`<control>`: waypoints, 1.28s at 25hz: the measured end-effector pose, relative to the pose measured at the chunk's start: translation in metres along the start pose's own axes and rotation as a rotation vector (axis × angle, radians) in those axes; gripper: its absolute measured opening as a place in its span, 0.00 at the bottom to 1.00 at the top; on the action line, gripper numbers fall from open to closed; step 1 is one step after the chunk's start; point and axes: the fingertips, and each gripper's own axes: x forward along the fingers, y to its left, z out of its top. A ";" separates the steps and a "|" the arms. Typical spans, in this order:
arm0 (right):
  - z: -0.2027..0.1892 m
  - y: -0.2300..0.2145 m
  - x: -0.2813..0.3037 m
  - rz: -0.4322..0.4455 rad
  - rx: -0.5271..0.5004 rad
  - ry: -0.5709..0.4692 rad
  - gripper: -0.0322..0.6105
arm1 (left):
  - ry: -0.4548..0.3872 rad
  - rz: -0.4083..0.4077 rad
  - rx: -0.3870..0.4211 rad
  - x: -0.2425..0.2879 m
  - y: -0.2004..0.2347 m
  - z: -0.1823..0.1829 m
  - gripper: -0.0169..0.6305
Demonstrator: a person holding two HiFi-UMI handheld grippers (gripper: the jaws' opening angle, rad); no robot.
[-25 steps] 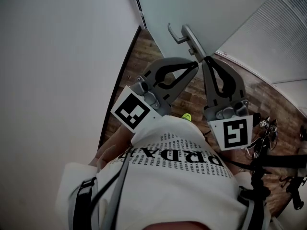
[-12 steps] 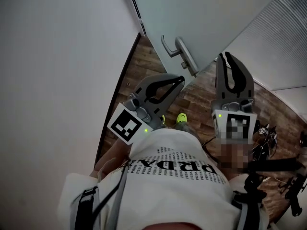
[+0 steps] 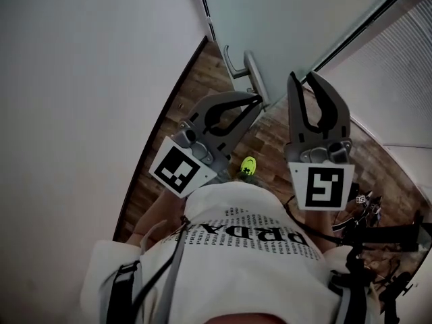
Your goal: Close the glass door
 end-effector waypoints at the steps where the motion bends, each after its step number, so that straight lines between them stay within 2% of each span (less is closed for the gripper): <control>1: 0.003 -0.001 0.000 0.005 0.008 -0.001 0.11 | 0.002 0.008 -0.002 0.001 0.001 0.001 0.02; 6: 0.003 0.000 -0.007 0.015 0.061 0.002 0.11 | 0.016 -0.002 -0.048 0.003 -0.005 -0.007 0.02; 12: 0.001 -0.001 -0.013 -0.035 0.046 0.032 0.11 | 0.028 -0.100 -0.030 0.013 -0.009 -0.018 0.02; 14: 0.022 -0.008 -0.013 -0.055 0.051 0.046 0.11 | 0.037 -0.124 -0.026 0.017 -0.004 0.002 0.02; 19: 0.103 -0.034 -0.022 -0.096 0.060 0.061 0.11 | 0.048 -0.169 -0.031 0.022 0.002 0.089 0.02; 22: 0.122 -0.042 -0.032 -0.108 0.064 0.058 0.11 | 0.048 -0.199 -0.015 0.027 -0.006 0.111 0.02; 27: 0.104 -0.033 -0.023 -0.127 0.054 0.074 0.11 | 0.027 -0.222 -0.026 0.024 0.004 0.091 0.02; 32: 0.104 -0.009 -0.020 -0.074 0.052 0.051 0.11 | 0.024 -0.190 -0.023 0.004 0.008 0.081 0.02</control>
